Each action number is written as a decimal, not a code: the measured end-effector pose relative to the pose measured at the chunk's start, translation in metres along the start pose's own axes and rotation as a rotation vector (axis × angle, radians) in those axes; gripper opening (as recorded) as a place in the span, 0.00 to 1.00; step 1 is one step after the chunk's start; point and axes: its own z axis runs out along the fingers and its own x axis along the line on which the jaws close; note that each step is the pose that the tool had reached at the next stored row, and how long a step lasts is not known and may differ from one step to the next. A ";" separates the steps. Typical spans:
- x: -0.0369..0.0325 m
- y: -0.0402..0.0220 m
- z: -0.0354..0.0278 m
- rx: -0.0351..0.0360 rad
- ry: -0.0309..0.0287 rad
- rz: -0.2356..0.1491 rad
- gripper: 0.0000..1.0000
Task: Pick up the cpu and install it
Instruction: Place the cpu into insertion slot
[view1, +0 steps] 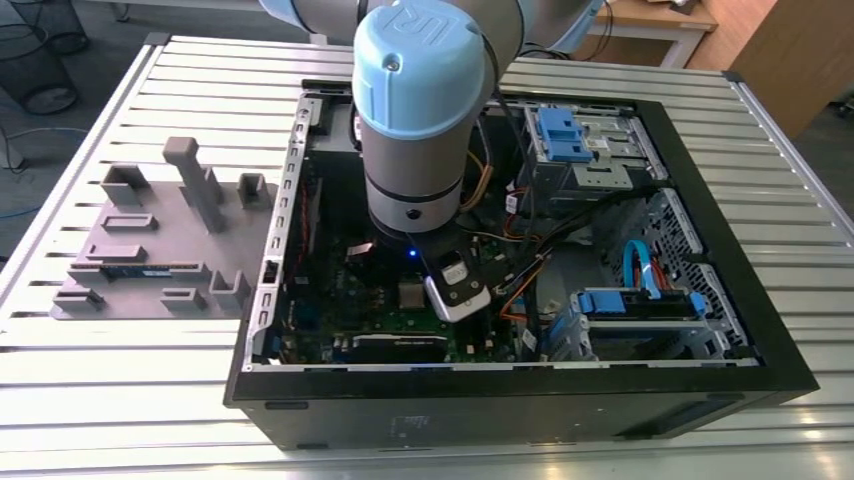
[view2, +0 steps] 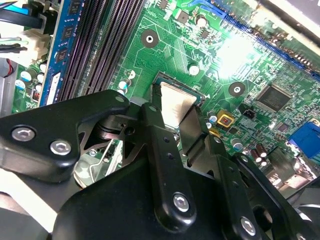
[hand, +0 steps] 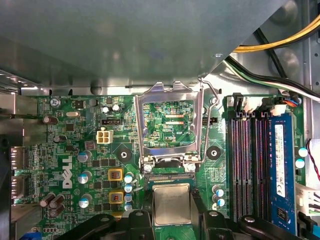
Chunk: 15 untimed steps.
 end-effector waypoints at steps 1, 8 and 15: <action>0.0000 0.0000 0.0000 0.0001 0.0000 0.000 0.39; -0.0004 0.0003 -0.0067 -0.0002 0.0000 0.000 0.39; -0.0018 0.0001 -0.0071 0.0007 -0.0008 0.018 0.39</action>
